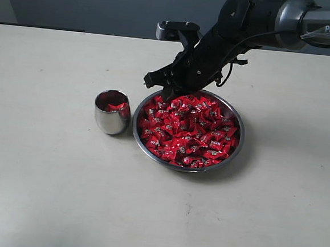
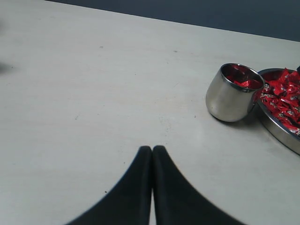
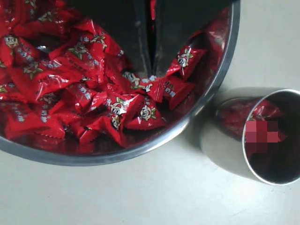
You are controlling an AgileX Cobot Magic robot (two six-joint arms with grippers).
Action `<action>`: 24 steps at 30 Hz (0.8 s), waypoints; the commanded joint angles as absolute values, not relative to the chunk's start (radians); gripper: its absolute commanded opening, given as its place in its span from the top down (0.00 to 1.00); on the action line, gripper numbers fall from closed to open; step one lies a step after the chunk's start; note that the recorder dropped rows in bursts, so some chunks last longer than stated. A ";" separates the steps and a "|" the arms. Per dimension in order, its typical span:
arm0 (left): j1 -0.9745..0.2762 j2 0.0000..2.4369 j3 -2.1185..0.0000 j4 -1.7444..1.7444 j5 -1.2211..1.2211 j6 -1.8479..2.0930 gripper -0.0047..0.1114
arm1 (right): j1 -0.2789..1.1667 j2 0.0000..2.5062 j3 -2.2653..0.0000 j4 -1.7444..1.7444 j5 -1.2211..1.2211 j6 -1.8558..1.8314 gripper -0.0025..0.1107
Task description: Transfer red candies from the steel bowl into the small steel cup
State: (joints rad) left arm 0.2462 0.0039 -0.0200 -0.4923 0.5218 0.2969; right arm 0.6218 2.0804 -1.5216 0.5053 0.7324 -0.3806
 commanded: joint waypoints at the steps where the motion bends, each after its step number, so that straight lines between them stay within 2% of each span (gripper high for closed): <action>1: 0.248 0.000 -0.018 -0.493 0.516 0.295 0.96 | 0.618 2.070 -1.519 0.505 0.730 -0.382 0.98; 24: 0.248 0.000 -0.018 -0.493 0.521 0.295 0.96 | 0.618 2.070 -1.519 0.499 0.748 -0.392 0.98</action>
State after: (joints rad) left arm 0.2462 0.0039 -0.0200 -0.4923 0.5218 0.2969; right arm 0.6218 2.0804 -1.5216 0.5053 0.7404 -0.3841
